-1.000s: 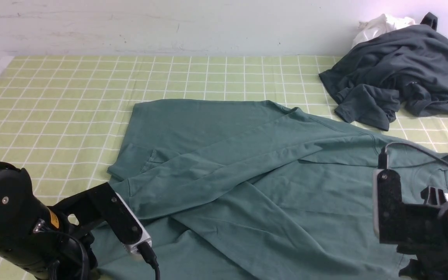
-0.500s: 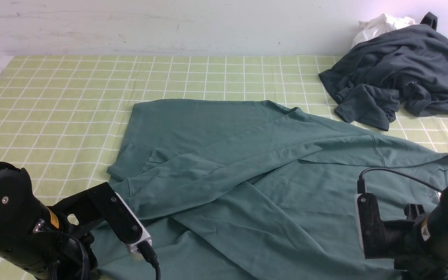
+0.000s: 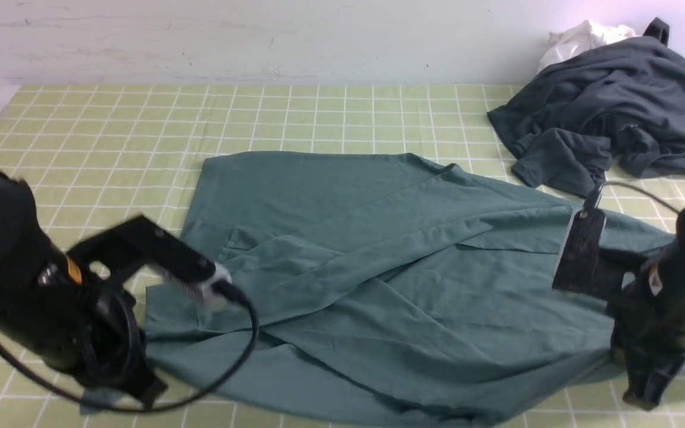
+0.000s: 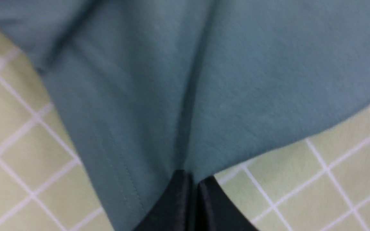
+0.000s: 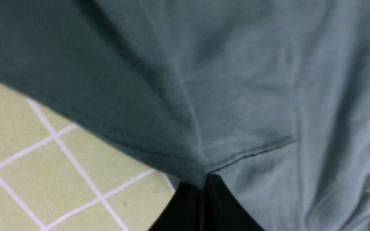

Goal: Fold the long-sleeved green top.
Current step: Use both arms to drag the lower edge of the fabric forward and fold it over the upper edge

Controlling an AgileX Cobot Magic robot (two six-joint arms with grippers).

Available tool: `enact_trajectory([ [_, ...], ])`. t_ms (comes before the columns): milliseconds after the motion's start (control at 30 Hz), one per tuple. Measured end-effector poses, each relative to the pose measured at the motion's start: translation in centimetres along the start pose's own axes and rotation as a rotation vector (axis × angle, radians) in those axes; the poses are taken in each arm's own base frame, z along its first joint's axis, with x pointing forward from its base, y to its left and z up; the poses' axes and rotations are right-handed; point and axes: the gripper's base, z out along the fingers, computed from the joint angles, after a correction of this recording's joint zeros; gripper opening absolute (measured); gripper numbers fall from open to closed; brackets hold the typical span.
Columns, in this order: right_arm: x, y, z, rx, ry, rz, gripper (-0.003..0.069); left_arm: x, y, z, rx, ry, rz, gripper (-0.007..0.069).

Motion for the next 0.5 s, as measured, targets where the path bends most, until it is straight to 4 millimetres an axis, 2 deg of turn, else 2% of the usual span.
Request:
enact_trajectory([
  [100,-0.7,-3.1,-1.7,0.083,-0.077,0.099,-0.0001,-3.5,2.9,-2.6,-0.079,-0.176,-0.07,-0.0003],
  [133,-0.9,-4.3,-1.9,0.111,-0.108,0.129,-0.0001,-4.6,3.8,-2.9,-0.098,-0.227,-0.091,-0.0003],
  [167,-0.9,-4.6,-1.9,0.12,-0.118,0.14,-0.0001,-4.9,4.1,-2.8,-0.101,-0.23,-0.1,-0.0003],
  [200,-1.3,-6.4,-1.7,0.149,-0.155,0.18,-0.0001,-6.9,5.6,-3.3,-0.119,-0.303,-0.132,-0.0003],
  [267,-2.0,-8.6,-1.2,0.177,-0.202,0.232,-0.0001,-9.7,7.5,-3.0,-0.132,-0.361,-0.157,-0.0001],
  [300,-2.6,-9.8,-0.9,0.193,-0.228,0.254,-0.0001,-11.3,8.4,-2.2,-0.135,-0.369,-0.16,-0.0001],
  [333,-2.7,-10.0,-0.8,0.193,-0.228,0.254,-0.0001,-11.8,8.7,-2.4,-0.141,-0.383,-0.158,-0.0001],
  [367,-3.5,-11.6,0.4,0.203,-0.241,0.271,-0.0001,-14.0,10.0,-1.5,-0.151,-0.4,-0.154,-0.0001],
  [400,-4.1,-12.6,0.9,0.217,-0.254,0.277,-0.0001,-15.4,10.8,-0.3,-0.153,-0.394,-0.152,-0.0001],
  [433,-4.3,-12.8,1.0,0.217,-0.254,0.277,-0.0001,-15.8,11.0,-0.5,-0.16,-0.406,-0.149,-0.0001],
  [500,-5.6,-14.9,2.9,0.234,-0.256,0.275,-0.0001,-18.5,12.7,1.7,-0.178,-0.41,-0.144,-0.0001],
])
